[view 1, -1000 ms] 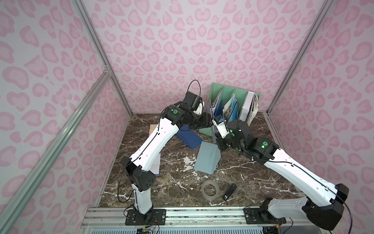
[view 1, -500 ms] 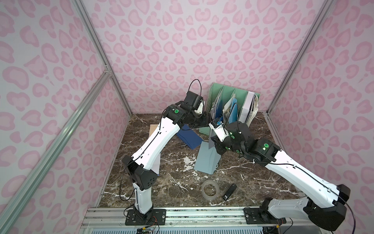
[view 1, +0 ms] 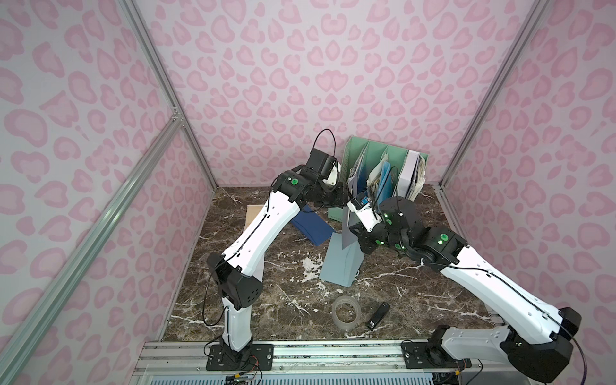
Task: Take the letter paper out of the envelope
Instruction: Take out the letter paper from the envelope.
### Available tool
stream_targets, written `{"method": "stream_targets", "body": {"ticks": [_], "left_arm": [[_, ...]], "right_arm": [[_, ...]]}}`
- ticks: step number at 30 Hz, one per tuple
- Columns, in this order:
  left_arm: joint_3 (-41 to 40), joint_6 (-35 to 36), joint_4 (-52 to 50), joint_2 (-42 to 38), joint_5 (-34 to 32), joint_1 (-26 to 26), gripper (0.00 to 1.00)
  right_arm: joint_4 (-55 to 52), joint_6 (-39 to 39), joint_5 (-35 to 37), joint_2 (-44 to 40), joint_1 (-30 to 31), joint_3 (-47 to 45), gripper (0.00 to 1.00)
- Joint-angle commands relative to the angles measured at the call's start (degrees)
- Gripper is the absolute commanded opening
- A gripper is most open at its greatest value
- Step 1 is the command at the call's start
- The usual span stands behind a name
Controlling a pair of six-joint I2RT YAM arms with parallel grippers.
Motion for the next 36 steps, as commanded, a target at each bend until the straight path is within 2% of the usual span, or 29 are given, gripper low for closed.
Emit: {"method": "stream_targets", "body": {"ticks": [1,9,18,22,29,36], "left_arm": [[2.6,1.7,-4.9,1.4,-1.8,-0.1,0.45],[4.2,2.6,-7.2,1.9,-2.6,-0.3,0.38],[3.9,2.2,-6.7,2.1,-2.5,-0.3,0.11],[3.8,1.9,-6.7,1.8,-2.0,-0.3,0.06],[3.2,1.6,-7.3,1.5,-0.8,-0.2,0.00],[0.0,0.0,-6.5,-0.6,-0.2,-0.3,0.00]], "right_arm": [[0.6,-1.2,0.5,0.1,0.1,1.2,0.00],[-1.6,-2.8,3.0,1.5,0.4,3.0,0.00],[-1.4,-2.7,6.3,2.5,2.4,3.3,0.00],[-2.1,-2.5,7.4,2.9,2.3,2.8,0.00],[-3.4,-1.4,8.4,4.4,2.2,2.3,0.00],[-4.8,0.0,9.6,5.4,0.9,1.5,0.00]]}}
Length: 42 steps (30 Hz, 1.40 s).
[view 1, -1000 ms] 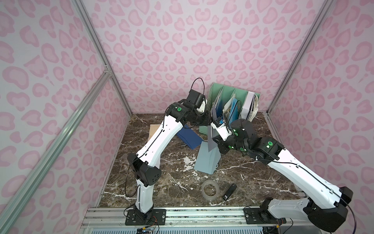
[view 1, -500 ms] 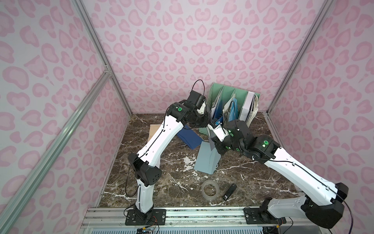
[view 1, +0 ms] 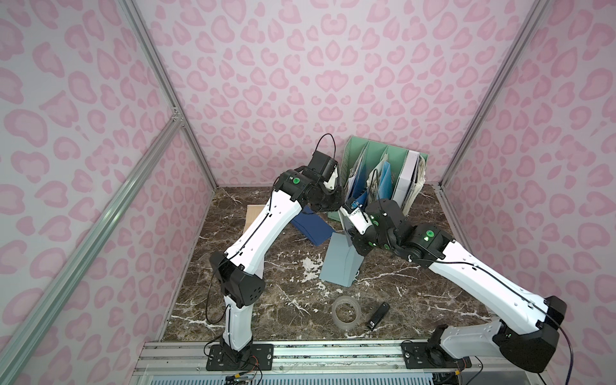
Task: Take the letter paper out of the envelope
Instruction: Take out the letter paper from the envelope, then place the envelope at the center of the board.
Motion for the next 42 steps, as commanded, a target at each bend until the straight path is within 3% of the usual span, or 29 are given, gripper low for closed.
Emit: {"method": "stream_targets", "body": {"ticks": [1,11,19,25,37,42], "left_arm": [[-0.6,-1.0,-1.1,-1.4,2.2,-0.1,0.01],[-2.5,-4.2,-1.8,-2.2,4.1,-0.1,0.00],[-3.4,-6.9,-0.9,-5.6,4.9,-0.2,0.00],[-9.4,-9.7,6.3,-10.9,6.6,0.4,0.00],[-32.1,-13.3,22.1,-23.6,9.2,5.6,0.00],[-35.8,-13.5,22.5,-25.8,9.8,7.1,0.00]], "right_arm": [[-1.6,1.3,3.5,1.0,-0.5,-0.1,0.00],[-2.2,3.7,6.9,2.2,-1.0,-0.6,0.00],[-3.6,7.4,1.0,0.6,-7.0,-3.3,0.00],[-2.0,15.5,-7.2,-7.2,-15.5,-14.8,0.00],[2.7,28.2,-30.5,-23.0,-43.3,-39.4,0.00],[4.1,29.9,-36.3,-26.7,-47.4,-45.8,0.00]]}}
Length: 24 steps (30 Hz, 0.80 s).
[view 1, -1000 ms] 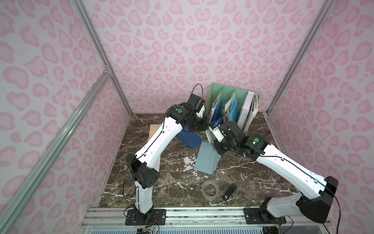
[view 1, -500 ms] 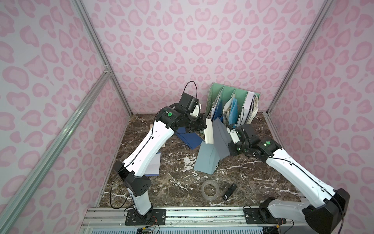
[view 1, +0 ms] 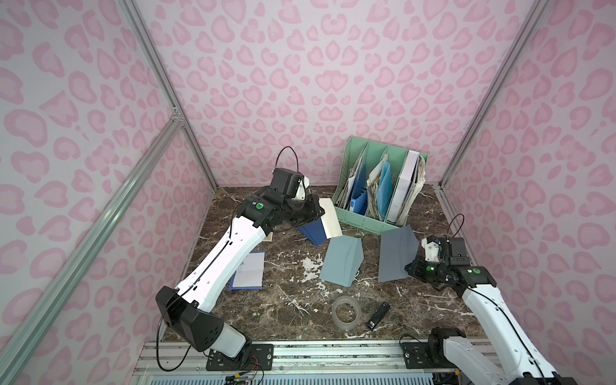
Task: Take the letter paper out of the envelope
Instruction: Place the envelope at the center of the board.
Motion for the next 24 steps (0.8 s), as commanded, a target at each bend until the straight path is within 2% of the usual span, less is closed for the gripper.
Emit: {"method": "stream_targets", "body": {"ticks": [1,5,10,16,18,20,21,24], "left_arm": [[-0.7,-0.2,2.1,-0.9,1.3,0.4,0.00],[-1.0,0.4,1.5,-1.1,1.4,0.5,0.00],[-0.8,0.4,1.9,-0.8,2.3,0.5,0.00],[-0.3,0.7,1.5,-0.4,3.6,0.5,0.00],[-0.5,0.9,1.8,-0.4,4.0,0.5,0.00],[-0.7,0.9,2.5,-0.6,4.3,0.5,0.00],[-0.8,0.9,2.7,-0.7,4.4,0.5,0.00],[-0.4,-0.3,2.9,-0.2,4.9,0.7,0.00]], "right_arm": [[1.3,2.2,-7.6,-2.0,-0.8,-2.4,0.00],[0.1,2.2,-7.5,-5.2,-2.4,-4.0,0.00],[5.4,3.6,-10.2,-1.1,-4.9,-6.2,0.00],[6.4,5.0,-7.3,0.9,-5.1,-8.9,0.02],[5.2,4.1,-4.2,0.9,-5.0,-8.1,0.31],[3.8,3.6,-1.5,0.2,-5.0,-6.4,0.50],[3.2,3.0,-0.2,-0.2,-5.0,-5.2,0.56],[0.5,1.0,2.6,-0.4,-5.0,-0.6,0.61]]}}
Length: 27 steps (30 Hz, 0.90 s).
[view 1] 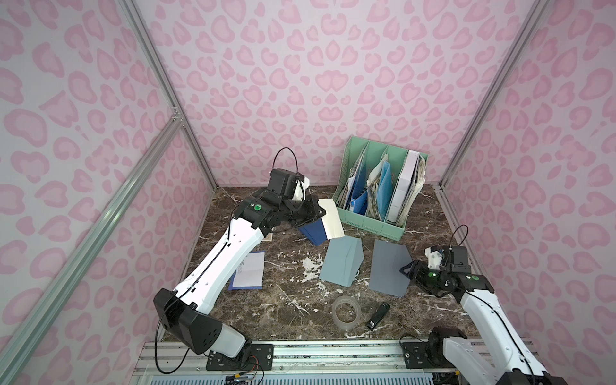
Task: Take the letter paper out of the envelope
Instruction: Place the envelope at the center of the board, then unfold the letter paper.
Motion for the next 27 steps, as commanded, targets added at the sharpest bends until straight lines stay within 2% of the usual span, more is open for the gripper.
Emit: {"method": "stream_targets", "body": {"ticks": [1,6,9,12,17,21,27], "left_arm": [[0.7,-1.0,1.4,0.7,1.3,0.4,0.00],[0.6,-7.2,6.4,2.1,5.6,1.7,0.00],[0.0,-12.8,12.0,3.5,10.8,3.0,0.00],[-1.0,-19.0,20.5,4.3,14.3,3.8,0.00],[-0.3,-23.7,34.3,5.5,14.4,4.2,0.00],[0.4,-22.9,41.1,6.6,12.8,4.2,0.00],[0.9,-23.5,44.6,8.8,12.3,4.0,0.00]], "right_arm": [[-3.8,-2.6,5.2,0.1,0.0,4.8,0.60],[-4.9,-4.5,4.7,0.7,1.9,15.3,0.55],[3.4,-2.0,-4.6,1.2,4.9,18.7,0.55],[18.9,7.8,-14.4,2.2,9.7,19.1,0.55],[42.0,27.2,-15.1,5.9,18.1,19.4,0.55],[52.2,39.2,-14.7,9.6,18.8,21.5,0.55],[56.5,48.1,-13.2,13.3,20.6,25.3,0.52]]}}
